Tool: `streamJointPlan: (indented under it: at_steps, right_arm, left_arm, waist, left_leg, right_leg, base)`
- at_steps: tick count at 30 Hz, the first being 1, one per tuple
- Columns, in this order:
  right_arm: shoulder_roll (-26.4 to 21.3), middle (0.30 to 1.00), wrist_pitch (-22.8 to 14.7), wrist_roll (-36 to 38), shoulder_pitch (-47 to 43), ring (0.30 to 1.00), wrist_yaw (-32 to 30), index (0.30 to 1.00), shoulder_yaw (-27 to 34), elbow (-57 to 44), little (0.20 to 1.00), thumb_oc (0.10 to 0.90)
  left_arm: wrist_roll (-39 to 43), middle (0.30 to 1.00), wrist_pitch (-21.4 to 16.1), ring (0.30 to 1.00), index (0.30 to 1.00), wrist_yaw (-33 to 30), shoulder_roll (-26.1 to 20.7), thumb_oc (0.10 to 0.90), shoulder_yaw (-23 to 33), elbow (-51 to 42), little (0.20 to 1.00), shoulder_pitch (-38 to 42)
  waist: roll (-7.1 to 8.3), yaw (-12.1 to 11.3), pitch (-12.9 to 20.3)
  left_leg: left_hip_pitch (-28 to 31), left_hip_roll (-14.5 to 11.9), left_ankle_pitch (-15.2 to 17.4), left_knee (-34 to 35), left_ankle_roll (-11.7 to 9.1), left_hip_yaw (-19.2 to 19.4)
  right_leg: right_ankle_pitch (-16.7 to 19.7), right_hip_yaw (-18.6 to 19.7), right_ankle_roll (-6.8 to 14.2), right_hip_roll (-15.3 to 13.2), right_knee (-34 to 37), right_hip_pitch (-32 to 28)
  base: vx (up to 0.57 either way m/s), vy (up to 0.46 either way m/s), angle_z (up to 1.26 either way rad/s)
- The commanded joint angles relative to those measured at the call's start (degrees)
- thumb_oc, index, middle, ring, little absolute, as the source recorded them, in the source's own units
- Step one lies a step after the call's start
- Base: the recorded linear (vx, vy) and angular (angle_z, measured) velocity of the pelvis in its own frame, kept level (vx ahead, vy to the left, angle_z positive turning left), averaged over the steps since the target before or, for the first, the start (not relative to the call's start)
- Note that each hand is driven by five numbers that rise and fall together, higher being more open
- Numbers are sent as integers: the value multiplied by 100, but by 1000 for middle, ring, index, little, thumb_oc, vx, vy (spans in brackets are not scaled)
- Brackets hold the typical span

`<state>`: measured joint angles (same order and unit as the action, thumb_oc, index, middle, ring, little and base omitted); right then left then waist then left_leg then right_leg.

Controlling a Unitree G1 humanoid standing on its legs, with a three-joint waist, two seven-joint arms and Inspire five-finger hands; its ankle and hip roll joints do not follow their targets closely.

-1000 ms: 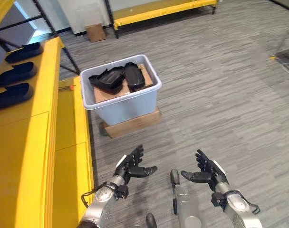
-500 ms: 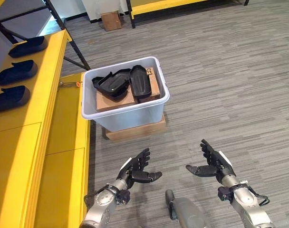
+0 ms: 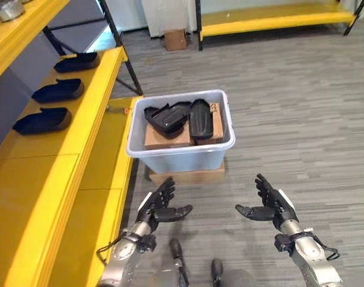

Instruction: Move parts from the plastic box to the shelf.

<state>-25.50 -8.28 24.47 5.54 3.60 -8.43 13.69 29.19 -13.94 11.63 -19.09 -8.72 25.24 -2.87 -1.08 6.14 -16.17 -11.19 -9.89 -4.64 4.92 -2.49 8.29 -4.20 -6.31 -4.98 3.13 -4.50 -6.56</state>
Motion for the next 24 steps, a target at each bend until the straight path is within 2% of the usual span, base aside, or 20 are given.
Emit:
streamJointPlan:
  at_steps: [1,2,3,4,5,6,8,10,12,13,15,18,19,21,22,23,24]
  right_arm:
    - [-90,1000,-462,359,-354,1000,549,1000,9,-434,1000,900]
    - [-107,1000,-502,307,-455,1000,725,1000,-104,-435,1000,900]
    - [-117,1000,-511,308,-481,1000,776,1000,-135,-440,1000,900]
    - [-106,1000,-516,309,-506,1000,774,1000,-183,-447,1000,900]
    - [-62,1000,-474,318,-629,1000,700,1000,-346,-419,1000,900]
    - [-48,1000,-490,305,-643,1000,696,1000,-361,-403,1000,900]
    - [7,1000,-540,283,-630,1000,629,1000,-366,-363,1000,900]
    - [100,1000,-626,276,-611,1000,495,1000,-421,-422,1000,900]
    - [171,1000,-681,82,-636,1000,338,1000,-474,-482,1000,900]
    - [178,1000,-684,56,-643,1000,312,1000,-478,-490,1000,900]
    - [250,1000,-651,-23,-638,1000,111,1000,-520,-561,1000,900]
    - [313,1000,-679,-68,-707,1000,-110,1000,-549,-514,1000,900]
    - [354,1000,-742,-34,-748,1000,-125,1000,-537,-430,1000,900]
    - [412,1000,-705,-119,-749,1000,-202,1000,-496,-453,1000,900]
    - [439,1000,-702,-152,-749,1000,-229,1000,-498,-460,1000,900]
    - [461,1000,-729,-199,-746,1000,-274,1000,-512,-446,1000,900]
    - [464,1000,-730,-208,-749,1000,-281,1000,-514,-444,1000,900]
  left_arm:
    - [309,1000,-678,1000,1000,27,-146,900,294,-296,1000,234]
    - [245,1000,-805,1000,1000,-8,-107,900,228,-167,1000,284]
    - [260,1000,-832,1000,1000,-11,-100,900,209,-138,1000,288]
    - [244,1000,-824,1000,1000,-38,-81,900,199,-156,1000,280]
    - [229,1000,-823,1000,1000,-210,-33,900,132,-171,1000,258]
    - [226,1000,-827,1000,1000,-216,-23,900,123,-155,1000,256]
    - [159,1000,-828,1000,1000,-161,-34,900,130,-74,1000,246]
    - [125,1000,-816,1000,1000,-10,-88,900,93,-38,1000,306]
    - [-14,1000,-805,1000,1000,38,-161,900,20,-103,1000,347]
    - [44,1000,-789,1000,1000,45,-170,900,14,-108,1000,348]
    - [40,1000,-688,1000,1000,16,-221,900,84,-201,1000,310]
    - [-42,1000,-624,1000,1000,95,-261,900,148,-287,1000,264]
    - [-71,1000,-608,1000,1000,116,-274,900,185,-338,1000,220]
    - [-42,1000,-554,1000,1000,113,-298,900,230,-431,1000,178]
    - [-29,1000,-547,1000,1000,96,-291,900,253,-488,1000,156]
    - [29,1000,-558,1000,1000,41,-301,900,238,-541,1000,125]
    - [34,1000,-561,1000,1000,33,-303,900,235,-549,1000,120]
  waist:
    - [210,45,233]
    - [131,11,188]
    - [120,4,182]
    - [113,-25,184]
    - [30,-163,196]
    - [16,-187,196]
    - [-11,-243,224]
    - [26,-283,306]
    - [69,-335,345]
    - [80,-342,350]
    - [176,-409,410]
    - [195,-504,464]
    - [212,-578,486]
    - [177,-659,497]
    - [152,-698,462]
    - [168,-698,412]
    - [173,-700,404]
  left_leg:
    - [-38,-258,120,8,-53,158]
    - [-2,-262,32,6,-50,246]
    - [26,-241,45,7,-46,267]
    - [44,-241,25,7,-61,195]
    - [121,-165,-30,-70,-92,-69]
    - [133,-127,-27,-110,-92,-107]
    - [123,27,28,-460,-83,-134]
    - [54,344,137,-968,4,-70]
    - [78,627,329,-1093,184,-98]
    - [81,660,353,-1104,207,-96]
    - [159,969,570,-1191,471,-150]
    - [183,1140,688,-1215,650,-206]
    - [209,1251,760,-1209,763,-216]
    - [243,1350,844,-1195,887,-192]
    - [310,1387,905,-1189,950,-118]
    - [436,1443,1048,-1197,980,-77]
    - [449,1447,1054,-1193,985,-65]
  right_leg:
    - [-980,500,496,-473,-593,-347]
    - [-1033,500,467,-429,-726,-371]
    - [-1052,494,461,-428,-749,-393]
    - [-1069,499,468,-439,-761,-394]
    - [-1228,539,489,-452,-934,-411]
    - [-1262,548,499,-459,-975,-425]
    - [-1340,472,482,-483,-1144,-481]
    - [-1272,335,524,-546,-1290,-486]
    - [-986,260,636,-658,-1654,-327]
    - [-956,255,654,-678,-1706,-296]
    - [-463,250,841,-822,-2123,-179]
    - [-29,255,936,-885,-2587,19]
    - [272,247,997,-942,-3004,105]
    - [649,123,1067,-1096,-3740,296]
    - [735,12,1057,-1326,-4367,511]
    - [660,12,1091,-1502,-4737,720]
    - [639,22,1086,-1509,-4762,748]
  base:
    - [452,122,-49]
    - [350,106,-36]
    - [244,72,-31]
    - [478,104,-28]
    - [503,100,-38]
    - [653,134,-26]
    - [458,95,-16]
    - [488,119,-14]
    - [438,135,11]
    - [347,103,25]
    - [303,75,15]
    - [252,86,9]
    - [255,130,-9]
    - [260,192,-24]
    - [286,228,-45]
    - [222,167,-43]
    - [156,48,-44]
